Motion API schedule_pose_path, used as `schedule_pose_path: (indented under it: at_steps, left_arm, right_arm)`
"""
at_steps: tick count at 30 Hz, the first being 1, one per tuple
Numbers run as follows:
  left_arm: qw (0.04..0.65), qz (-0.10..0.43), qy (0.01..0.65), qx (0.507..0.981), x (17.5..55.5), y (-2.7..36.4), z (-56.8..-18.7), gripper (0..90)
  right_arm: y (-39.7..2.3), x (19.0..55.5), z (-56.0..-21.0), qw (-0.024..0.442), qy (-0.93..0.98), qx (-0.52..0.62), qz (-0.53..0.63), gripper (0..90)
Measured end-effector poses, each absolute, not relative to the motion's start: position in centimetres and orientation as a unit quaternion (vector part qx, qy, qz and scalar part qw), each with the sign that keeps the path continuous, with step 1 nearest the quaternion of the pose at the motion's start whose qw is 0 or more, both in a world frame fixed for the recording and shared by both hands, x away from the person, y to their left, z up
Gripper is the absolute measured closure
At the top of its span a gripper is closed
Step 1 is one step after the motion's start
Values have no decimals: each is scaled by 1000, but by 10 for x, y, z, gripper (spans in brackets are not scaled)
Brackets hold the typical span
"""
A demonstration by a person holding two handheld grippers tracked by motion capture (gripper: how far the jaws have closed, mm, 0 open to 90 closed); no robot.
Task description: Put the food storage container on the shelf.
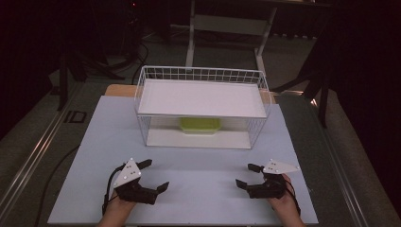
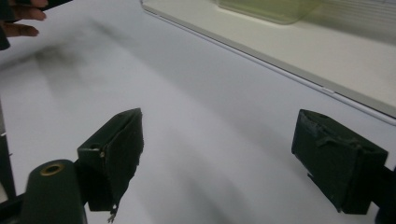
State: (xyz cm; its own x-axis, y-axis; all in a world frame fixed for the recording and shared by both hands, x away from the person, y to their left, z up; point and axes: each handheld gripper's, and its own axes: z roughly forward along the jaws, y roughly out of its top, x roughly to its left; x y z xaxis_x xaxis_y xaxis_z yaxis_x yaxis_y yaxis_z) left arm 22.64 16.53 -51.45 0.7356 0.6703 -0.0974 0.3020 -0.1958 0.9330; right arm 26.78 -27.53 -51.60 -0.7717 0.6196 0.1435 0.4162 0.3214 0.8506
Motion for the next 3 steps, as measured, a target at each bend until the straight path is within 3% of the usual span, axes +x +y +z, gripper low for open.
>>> schedule_pose_path:
  at_steps: [3]
  left_arm:
    - [549,166,322,753,227,165,-514,22]
  right_arm:
    - [-276,268,-516,107,804,321,488,167]
